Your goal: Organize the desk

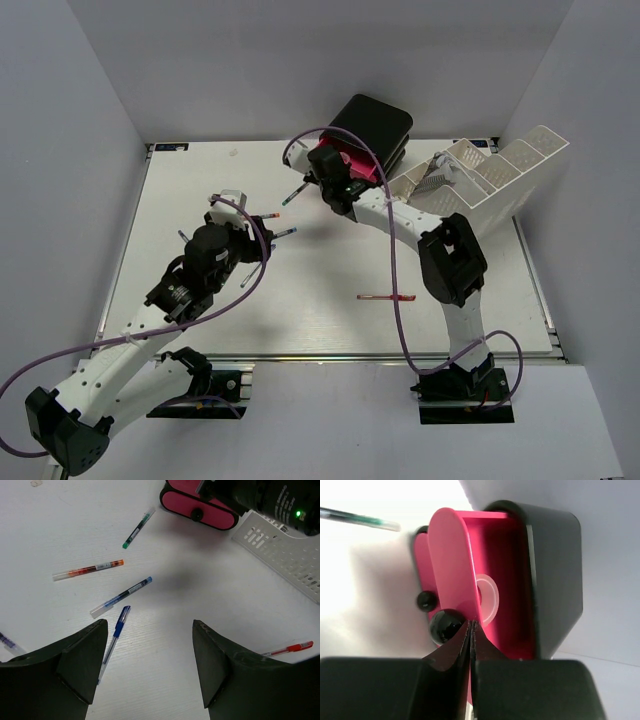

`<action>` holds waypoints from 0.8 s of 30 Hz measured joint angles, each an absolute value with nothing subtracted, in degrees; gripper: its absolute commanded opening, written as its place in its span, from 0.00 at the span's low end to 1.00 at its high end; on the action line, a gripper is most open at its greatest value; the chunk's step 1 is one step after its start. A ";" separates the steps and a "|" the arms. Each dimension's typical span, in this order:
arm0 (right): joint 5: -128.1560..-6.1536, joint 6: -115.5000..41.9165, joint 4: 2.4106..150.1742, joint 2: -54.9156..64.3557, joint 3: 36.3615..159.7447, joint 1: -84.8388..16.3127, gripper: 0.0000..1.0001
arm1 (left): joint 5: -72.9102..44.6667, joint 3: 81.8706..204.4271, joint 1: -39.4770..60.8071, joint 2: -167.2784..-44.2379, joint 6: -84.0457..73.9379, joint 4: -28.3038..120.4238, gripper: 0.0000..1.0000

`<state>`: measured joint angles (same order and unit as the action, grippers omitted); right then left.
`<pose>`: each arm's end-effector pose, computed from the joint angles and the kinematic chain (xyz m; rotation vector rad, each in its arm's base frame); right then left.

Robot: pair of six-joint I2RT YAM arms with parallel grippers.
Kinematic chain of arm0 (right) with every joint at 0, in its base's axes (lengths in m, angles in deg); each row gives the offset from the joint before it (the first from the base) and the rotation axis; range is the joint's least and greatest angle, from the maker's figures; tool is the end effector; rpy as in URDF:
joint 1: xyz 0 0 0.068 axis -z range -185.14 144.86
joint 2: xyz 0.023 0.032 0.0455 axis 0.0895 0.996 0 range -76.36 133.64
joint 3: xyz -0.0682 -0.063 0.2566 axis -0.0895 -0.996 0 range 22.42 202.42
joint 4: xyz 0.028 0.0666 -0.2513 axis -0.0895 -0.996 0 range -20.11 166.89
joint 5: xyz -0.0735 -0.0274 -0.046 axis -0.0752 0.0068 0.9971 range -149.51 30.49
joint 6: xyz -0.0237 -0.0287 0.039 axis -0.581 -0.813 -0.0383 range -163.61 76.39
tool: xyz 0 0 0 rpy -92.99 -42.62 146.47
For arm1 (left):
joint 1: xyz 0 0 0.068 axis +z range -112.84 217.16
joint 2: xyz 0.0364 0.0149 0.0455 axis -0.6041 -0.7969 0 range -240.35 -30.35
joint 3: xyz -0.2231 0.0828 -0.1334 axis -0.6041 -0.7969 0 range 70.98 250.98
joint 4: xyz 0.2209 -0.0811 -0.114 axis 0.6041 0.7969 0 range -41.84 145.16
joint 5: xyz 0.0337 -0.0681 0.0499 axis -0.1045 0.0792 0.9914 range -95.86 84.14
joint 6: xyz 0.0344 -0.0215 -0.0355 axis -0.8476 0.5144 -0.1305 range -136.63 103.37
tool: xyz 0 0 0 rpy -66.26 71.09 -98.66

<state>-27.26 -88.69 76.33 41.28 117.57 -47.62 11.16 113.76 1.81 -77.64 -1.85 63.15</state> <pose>0.3725 0.3154 0.2685 -1.0622 1.6380 -0.5829 0.1624 -0.1024 0.3121 0.1412 1.9024 -0.3110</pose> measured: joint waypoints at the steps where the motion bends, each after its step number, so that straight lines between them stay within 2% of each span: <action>1: -27.37 -88.45 75.37 41.90 119.04 -47.02 0.03 | 11.22 113.76 1.81 -77.60 -1.85 63.15 0.78; 5: -27.81 -87.33 73.14 43.08 122.38 -44.53 0.03 | 11.33 113.76 1.81 -77.46 -1.85 63.15 0.78; 24: -28.23 -86.63 69.23 45.09 123.15 -39.48 0.03 | 11.55 113.74 1.81 -77.46 -1.85 63.15 0.78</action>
<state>-28.23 -86.63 69.23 45.09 123.15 -39.48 11.55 113.74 1.81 -77.46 -1.85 63.15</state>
